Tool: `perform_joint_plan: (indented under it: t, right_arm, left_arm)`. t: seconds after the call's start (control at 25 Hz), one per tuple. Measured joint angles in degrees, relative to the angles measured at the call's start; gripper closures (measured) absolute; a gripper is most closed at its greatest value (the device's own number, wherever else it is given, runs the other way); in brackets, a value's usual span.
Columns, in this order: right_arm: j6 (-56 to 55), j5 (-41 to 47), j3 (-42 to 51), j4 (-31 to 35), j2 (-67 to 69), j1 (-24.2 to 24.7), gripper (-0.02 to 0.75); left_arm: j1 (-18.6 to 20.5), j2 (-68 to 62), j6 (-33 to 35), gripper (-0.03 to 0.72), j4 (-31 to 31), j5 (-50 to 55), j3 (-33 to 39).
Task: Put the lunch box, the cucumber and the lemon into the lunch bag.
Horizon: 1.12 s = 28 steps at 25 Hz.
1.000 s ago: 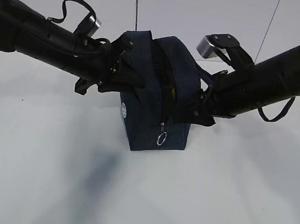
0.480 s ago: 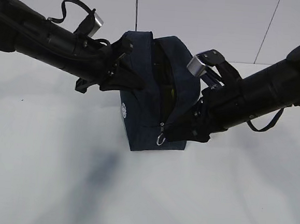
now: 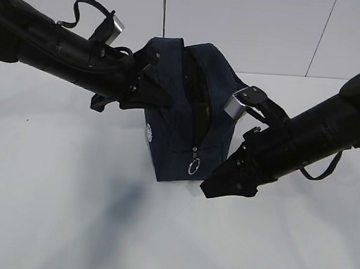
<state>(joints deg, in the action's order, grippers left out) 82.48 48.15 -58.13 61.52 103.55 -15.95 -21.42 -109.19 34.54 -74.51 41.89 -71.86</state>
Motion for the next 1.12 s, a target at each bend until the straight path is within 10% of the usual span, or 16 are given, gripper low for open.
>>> perform_joint_plan:
  t: [0.76,0.88,1.12]
  right_arm:
    - [-6.70,-7.30,4.96,-6.38,-11.37,1.73,0.357]
    - [-1.98,-13.55,9.92,0.85,-11.37,1.73,0.357]
    - [30.40,-18.54,16.49,37.06,-10.62,1.73,0.357]
  left_arm:
    - [0.00,0.00,0.00,0.692,0.92,0.13,0.00]
    - [0.00,0.00,0.00,0.692,1.06,0.13,0.00]
    - [0.00,0.00,0.00,0.692,1.05,0.16,0.00]
